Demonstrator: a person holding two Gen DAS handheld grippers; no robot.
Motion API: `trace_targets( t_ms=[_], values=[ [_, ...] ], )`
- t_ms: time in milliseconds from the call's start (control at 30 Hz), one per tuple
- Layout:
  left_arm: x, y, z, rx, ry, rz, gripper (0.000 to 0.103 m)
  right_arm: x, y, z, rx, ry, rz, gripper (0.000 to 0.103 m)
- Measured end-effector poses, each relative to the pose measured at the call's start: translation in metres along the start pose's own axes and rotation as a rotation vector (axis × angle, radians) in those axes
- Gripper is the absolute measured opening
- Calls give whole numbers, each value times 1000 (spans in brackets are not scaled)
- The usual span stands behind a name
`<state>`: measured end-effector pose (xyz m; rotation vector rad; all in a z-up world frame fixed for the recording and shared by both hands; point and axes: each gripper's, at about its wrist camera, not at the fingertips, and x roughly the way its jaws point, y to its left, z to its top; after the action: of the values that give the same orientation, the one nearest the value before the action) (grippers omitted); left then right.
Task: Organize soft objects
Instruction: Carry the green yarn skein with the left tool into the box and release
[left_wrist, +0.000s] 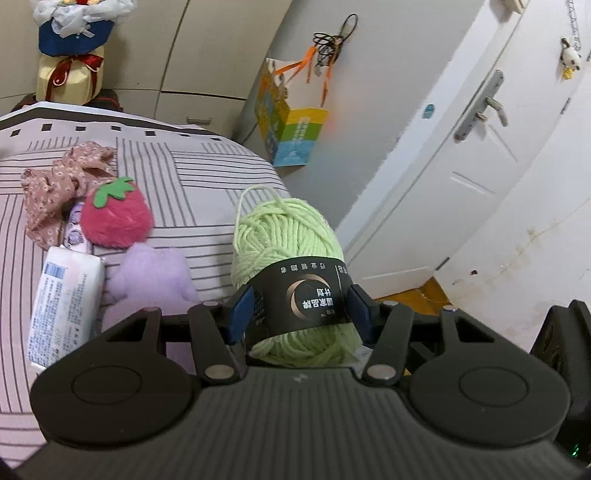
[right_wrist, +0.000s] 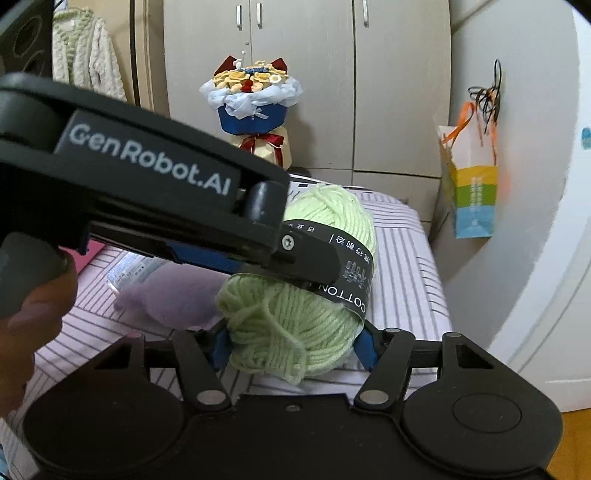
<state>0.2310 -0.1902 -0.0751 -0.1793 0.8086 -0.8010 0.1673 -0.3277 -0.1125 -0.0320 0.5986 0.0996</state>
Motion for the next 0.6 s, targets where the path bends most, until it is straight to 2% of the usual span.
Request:
trace_targets(
  t_ms=[167,267,433,600],
  values=[
    [-11,-12,-6,10,3,-28,54,-18,5,0,-14,5,-27,76],
    [-18,-17,-11,5,15,-41,57,-29,9,1,-19,6,-39,76],
    [-38,-26,-21,7,11,-32,57,-46,12,2,14,24,1,76],
    [-61,-33,-29,17,47,-2,57,-64,22,1,17,70,62,74]
  ],
)
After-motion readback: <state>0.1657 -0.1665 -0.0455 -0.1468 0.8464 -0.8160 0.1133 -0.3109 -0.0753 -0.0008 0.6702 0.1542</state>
